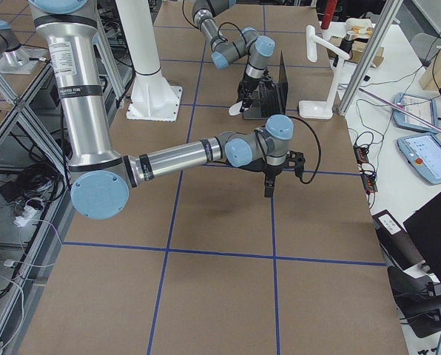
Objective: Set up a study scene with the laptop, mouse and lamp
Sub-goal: 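Move the white mouse with the left gripper over the black mouse pad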
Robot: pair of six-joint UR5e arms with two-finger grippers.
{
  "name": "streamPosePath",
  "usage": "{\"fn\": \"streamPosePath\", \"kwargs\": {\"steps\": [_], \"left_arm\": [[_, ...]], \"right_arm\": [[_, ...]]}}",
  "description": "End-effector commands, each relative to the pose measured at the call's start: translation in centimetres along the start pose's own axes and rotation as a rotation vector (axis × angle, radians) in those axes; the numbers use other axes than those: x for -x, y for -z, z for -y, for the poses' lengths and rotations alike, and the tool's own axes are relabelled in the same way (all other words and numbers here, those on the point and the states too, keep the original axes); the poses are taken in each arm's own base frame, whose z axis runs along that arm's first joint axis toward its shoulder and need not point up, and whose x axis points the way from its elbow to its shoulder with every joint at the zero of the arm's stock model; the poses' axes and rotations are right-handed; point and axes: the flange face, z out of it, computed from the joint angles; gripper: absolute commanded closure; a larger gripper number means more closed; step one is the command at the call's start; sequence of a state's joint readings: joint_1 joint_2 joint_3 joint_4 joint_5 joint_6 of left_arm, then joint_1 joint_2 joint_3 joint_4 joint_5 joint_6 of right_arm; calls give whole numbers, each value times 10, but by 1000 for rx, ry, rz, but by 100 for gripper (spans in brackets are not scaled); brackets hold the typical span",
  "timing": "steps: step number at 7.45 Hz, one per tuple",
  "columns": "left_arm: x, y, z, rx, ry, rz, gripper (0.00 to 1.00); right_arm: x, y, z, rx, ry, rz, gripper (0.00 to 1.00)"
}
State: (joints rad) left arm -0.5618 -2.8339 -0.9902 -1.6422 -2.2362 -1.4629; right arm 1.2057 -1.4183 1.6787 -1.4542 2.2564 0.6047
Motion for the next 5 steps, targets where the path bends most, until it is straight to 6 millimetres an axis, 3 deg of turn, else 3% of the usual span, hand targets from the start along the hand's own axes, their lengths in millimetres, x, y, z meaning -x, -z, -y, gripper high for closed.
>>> {"fn": "streamPosePath", "kwargs": {"steps": [1,5], "left_arm": [[-21,-12,-6,-29,9,-21,54],[-58,-28,-21,-148,27,-81,54]], "right_arm": [[-1,0,-1,6,-3,8,0],[-1,0,-2,8,-4,9,0]]}}
